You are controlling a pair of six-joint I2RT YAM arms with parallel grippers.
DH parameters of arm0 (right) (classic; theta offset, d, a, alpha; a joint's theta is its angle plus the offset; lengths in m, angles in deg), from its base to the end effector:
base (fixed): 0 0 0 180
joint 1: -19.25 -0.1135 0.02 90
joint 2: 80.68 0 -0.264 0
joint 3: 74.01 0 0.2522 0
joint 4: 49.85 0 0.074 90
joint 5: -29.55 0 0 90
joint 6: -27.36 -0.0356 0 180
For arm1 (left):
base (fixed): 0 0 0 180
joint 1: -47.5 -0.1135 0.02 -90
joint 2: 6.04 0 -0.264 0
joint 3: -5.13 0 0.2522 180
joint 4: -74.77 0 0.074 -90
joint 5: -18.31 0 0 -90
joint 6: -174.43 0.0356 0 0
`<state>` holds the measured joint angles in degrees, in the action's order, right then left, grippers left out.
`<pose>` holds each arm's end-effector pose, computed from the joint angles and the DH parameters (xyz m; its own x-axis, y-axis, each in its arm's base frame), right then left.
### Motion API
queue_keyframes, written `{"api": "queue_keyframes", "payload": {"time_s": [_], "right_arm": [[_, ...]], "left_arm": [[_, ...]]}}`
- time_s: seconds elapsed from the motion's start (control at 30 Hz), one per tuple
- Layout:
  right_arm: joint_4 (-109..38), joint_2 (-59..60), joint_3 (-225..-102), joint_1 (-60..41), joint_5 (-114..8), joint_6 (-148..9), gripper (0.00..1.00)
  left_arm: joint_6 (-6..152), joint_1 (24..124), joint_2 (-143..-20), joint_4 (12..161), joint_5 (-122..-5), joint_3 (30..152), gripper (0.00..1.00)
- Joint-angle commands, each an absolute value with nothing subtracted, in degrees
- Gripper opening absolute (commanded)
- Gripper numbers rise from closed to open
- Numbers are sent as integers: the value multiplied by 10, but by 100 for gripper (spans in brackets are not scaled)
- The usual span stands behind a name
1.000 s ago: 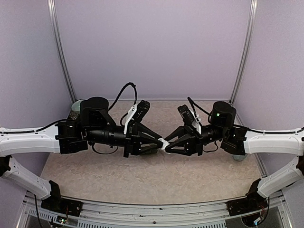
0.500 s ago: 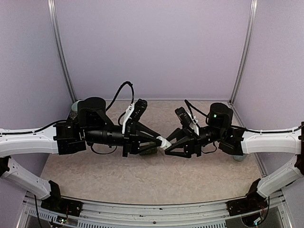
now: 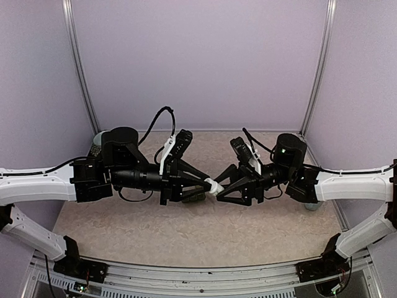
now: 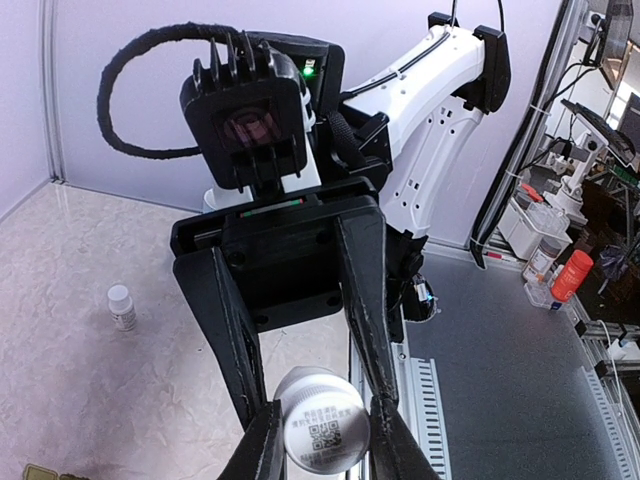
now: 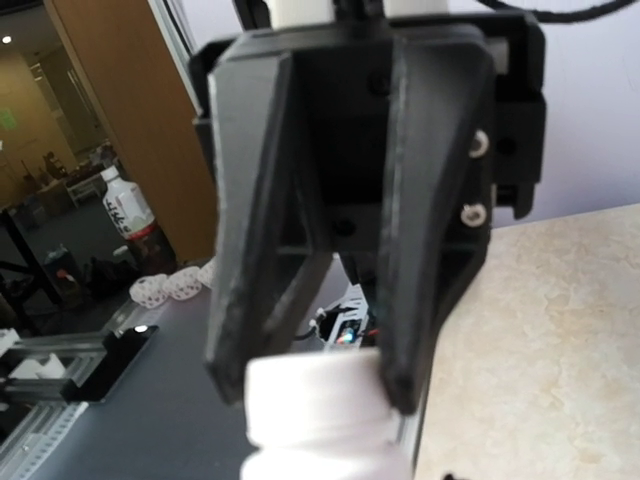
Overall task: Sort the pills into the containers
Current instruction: Pass from the left arm to the right
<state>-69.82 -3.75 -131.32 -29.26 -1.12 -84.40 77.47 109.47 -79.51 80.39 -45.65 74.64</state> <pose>0.1692 0.2375 0.2865 -0.3491 -0.1093 -0.9307 -0.8856 -0.2862 0.3658 0.1277 -0.2730 0.3315 -0.1984 0.1410 -0.9699 0.9797 0.0576 -0.1920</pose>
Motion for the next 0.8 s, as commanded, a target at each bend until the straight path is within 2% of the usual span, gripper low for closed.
{"api": "queue_keyframes", "payload": {"time_s": [0.0, 0.3, 0.4, 0.5, 0.6, 0.77], "right_arm": [[-732, -30, -1312, -286, 9, -864, 45], [-739, -21, -1310, -286, 21, -870, 18], [-711, -25, -1313, -286, -1, -846, 15], [-627, -35, -1326, -286, -59, -792, 9], [-571, -56, -1335, -286, -153, -742, 8], [-565, -98, -1317, -288, -304, -722, 5]], "left_arm": [[781, 1097, -798, 785, -449, 743, 6], [778, 1097, -797, 782, -455, 740, 6], [767, 1097, -800, 779, -474, 741, 7], [739, 1096, -811, 789, -513, 748, 7], [698, 1096, -827, 801, -552, 757, 10], [617, 1095, -844, 796, -591, 753, 11]]}}
